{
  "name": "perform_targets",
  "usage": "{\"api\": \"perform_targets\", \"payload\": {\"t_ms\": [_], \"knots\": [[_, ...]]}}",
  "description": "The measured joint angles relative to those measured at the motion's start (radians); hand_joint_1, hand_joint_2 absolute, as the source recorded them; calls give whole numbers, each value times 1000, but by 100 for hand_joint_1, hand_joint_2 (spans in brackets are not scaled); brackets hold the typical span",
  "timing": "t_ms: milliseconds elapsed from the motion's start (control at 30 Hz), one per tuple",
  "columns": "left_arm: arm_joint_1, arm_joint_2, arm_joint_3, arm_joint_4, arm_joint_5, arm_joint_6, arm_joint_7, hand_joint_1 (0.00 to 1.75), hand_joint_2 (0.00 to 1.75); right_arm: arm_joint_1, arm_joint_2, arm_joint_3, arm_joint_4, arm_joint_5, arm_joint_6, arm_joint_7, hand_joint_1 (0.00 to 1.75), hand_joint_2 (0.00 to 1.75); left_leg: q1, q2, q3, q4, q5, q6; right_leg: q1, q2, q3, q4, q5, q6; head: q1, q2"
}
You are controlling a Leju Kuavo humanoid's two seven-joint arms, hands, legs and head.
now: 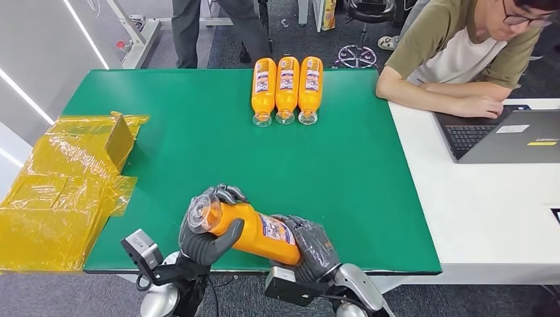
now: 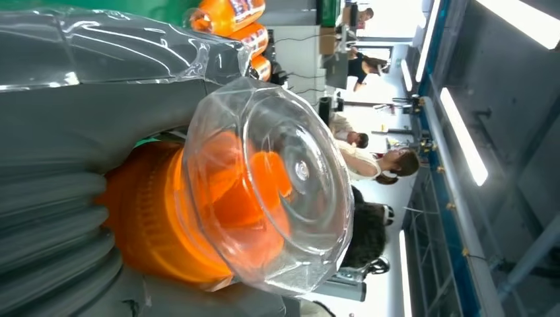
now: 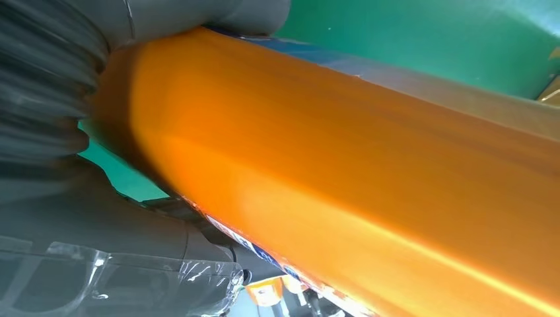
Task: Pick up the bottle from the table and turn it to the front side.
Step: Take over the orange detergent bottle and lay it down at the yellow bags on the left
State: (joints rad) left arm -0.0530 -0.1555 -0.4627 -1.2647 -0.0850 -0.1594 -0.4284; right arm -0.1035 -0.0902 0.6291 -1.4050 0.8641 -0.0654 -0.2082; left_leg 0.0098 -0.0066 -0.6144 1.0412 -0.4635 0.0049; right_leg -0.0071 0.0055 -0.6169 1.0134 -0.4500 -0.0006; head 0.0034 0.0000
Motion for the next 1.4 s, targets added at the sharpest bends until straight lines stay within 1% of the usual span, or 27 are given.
{"api": "perform_targets", "payload": {"t_ms": [33, 67, 200, 267, 300, 367, 433, 500, 567, 633, 700, 833, 967, 1033, 1100, 1133, 1167, 1200, 1267, 1333, 1367, 1400], "knots": [[0, 0, 0, -1, -1, 0, 0, 175, 175, 1, 1, 0, 0, 2, -8, -2, 31, 175, 0, 0, 0, 0, 0, 0, 0, 0, 0, 0, 0, 0, 0, 0], [0, -2, 0, -2, -2, 0, 0, 175, 175, 2, 3, 0, 0, 4, -21, -3, 0, 175, 0, 0, 0, 0, 0, 0, 0, 0, 0, 0, 0, 0, 0, 0], [0, -9, 0, -17, -15, 14, 10, 175, 175, 19, 18, 0, -6, -13, -112, -13, 0, 175, 0, 0, 0, 0, 0, 0, 0, 0, 0, 0, 0, 0, 0, 0], [1, -8, 3, -28, -67, 66, 30, 175, 175, 32, 29, 0, -17, -55, -178, -34, 0, 175, 0, 0, 0, 0, 0, 0, 0, 0, 0, 0, 0, 0, 0, 0], [1, -7, 4, -33, -125, 120, 46, 175, 175, 37, 36, -2, -26, -83, -214, -48, 0, 175, 0, 0, 0, 0, 0, 0, 0, 0, 0, 0, 0, 0, 0, 0], [0, -4, 6, -40, -322, 271, 97, 175, 175, 46, 49, -7, -48, -140, -271, -69, 0, 175, 0, 0, 0, 0, 0, 0, 0, 0, 0, 0, 0, 0, 0, 0], [-2, 3, 11, -46, -550, 405, 159, 175, 175, 56, 60, -12, -71, -181, -298, -76, 0, 175, 0, 0, 0, 0, 0, 0, 0, 0, 0, 0, 0, 0, 0, 0], [-6, 14, 23, -49, -743, 485, 217, 175, 175, 67, 68, -15, -93, -198, -307, -76, 0, 175, 0, 0, 0, 0, 0, 0, 0, 0, 0, 1, 0, 0, 0, 0], [-13, 31, 41, -50, -928, 536, 275, 175, 175, 77, 74, -17, -110, -201, -312, -76, 0, 175, 0, 0, 0, 0, 0, 0, 0, 0, 0, 1, 0, 0, 0, 0], [-22, 56, 62, -50, -1099, 567, 325, 175, 175, 86, 79, -20, -122, -200, -313, -76, 0, 175, 0, 0, 0, 0, 0, 0, 0, 0, 0, 1, 0, 0, 0, 0], [-29, 82, 88, -50, -1202, 577, 350, 175, 175, 95, 82, -23, -131, -200, -314, -76, 0, 175, 0, 0, 0, 0, 0, 0, 0, 0, 0, 1, 0, -1, 0, 0], [-38, 112, 130, -50, -1243, 578, 355, 175, 175, 106, 85, -27, -143, -197, -314, -78, 0, 175, 0, 0, 0, 0, 0, -1, 0, 0, 0, 1, 0, -1, 0, 0], [-39, 123, 144, -50, -1255, 578, 357, 175, 175, 109, 89, -30, -148, -197, -313, -79, 0, 175, 0, 0, 0, 0, 0, 0, 0, 0, 0, 1, 0, -1, 0, 0], [-43, 136, 145, -50, -1300, 579, 378, 175, 175, 110, 91, -31, -149, -200, -311, -81, 0, 175, 0, 0, 0, 0, 0, 0, 0, 0, 0, 1, 0, -1, 0, 0], [-60, 169, 150, -48, -1372, 583, 412, 175, 175, 111, 94, -32, -152, -211, -305, -88, 0, 175, 0, 0, 0, 0, 0, -1, 0, 0, 0, 1, 0, -1, 0, 0], [-75, 195, 155, -45, -1404, 586, 422, 175, 175, 111, 96, -33, -153, -220, -299, -94, 0, 175, 0, 1, 0, 0, 0, -1, 0, 0, 0, 1, 0, -1, 0, 0], [-94, 224, 160, -40, -1423, 589, 422, 175, 175, 111, 98, -34, -154, -231, -293, -101, 0, 175, 1, 1, 1, 0, 1, -1, 1, 0, 0, 1, 0, -2, 0, 0], [-116, 256, 164, -28, -1435, 588, 405, 175, 175, 111, 100, -35, -155, -244, -285, -111, 0, 175, 1, 0, 1, -1, 1, -2, 1, 0, 0, 1, 0, -2, 0, 0], [-168, 332, 164, 11, -1426, 554, 315, 175, 175, 106, 103, -37, -153, -279, -271, -139, 0, 175, 2, 0, 1, -1, 2, -3, 1, 0, 0, 2, 0, -3, 0, 0], [-231, 427, 146, 78, -1393, 475, 174, 175, 175, 93, 105, -37, -145, -321, -262, -176, 0, 175, 2, 2, 1, -1, 3, -4, 1, 1, -1, 4, 1, -4, 0, 0], [-264, 471, 130, 121, -1380, 437, 117, 175, 175, 86, 107, -37, -141, -338, -261, -190, 0, 175, 2, 3, 2, -1, 3, -5, 1, 3, -2, 4, 1, -5, 0, 0], [-298, 510, 113, 170, -1374, 409, 77, 175, 175, 78, 109, -37, -137, -350, -260, -200, 0, 175, 2, 5, 2, -1, 3, -5, 1, 4, -2, 4, 2, -6, 0, 0]]}}
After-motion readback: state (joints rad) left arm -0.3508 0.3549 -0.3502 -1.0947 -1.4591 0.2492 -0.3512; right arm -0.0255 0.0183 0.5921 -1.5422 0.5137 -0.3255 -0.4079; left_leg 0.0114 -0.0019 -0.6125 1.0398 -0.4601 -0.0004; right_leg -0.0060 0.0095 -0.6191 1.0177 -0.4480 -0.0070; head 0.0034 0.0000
